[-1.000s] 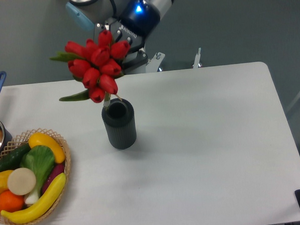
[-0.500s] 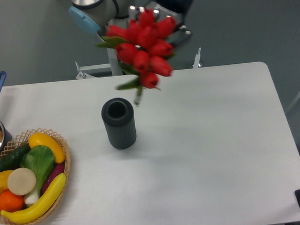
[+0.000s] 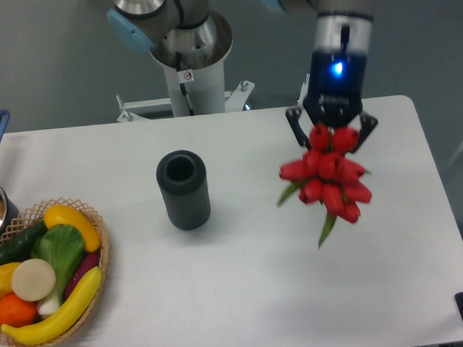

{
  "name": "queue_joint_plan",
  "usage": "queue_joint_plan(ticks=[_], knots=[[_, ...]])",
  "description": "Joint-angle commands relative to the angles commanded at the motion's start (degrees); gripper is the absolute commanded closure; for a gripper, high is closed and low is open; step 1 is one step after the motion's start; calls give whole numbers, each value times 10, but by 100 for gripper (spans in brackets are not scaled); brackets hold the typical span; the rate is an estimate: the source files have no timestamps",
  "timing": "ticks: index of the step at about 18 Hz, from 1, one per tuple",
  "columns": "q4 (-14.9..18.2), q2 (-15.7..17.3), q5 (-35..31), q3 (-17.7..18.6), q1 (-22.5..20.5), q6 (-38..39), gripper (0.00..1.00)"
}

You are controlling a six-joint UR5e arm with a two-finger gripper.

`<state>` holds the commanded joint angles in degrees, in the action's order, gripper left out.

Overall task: Pick up the flowers from the vase
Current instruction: 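Carry the tulip bunch away from the vase, holding it aloft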

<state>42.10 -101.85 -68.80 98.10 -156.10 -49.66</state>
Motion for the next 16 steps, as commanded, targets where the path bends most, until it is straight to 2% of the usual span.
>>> queue_joint_plan(ticks=[3,6,9,16], knots=[[26,-32,-53,-30,17,-19,95],[73,-56,-128,-46,42,-59,94],[83,-78,-166,-47,47,-104,94],[87,-99,-206,-50,62,-109,95]])
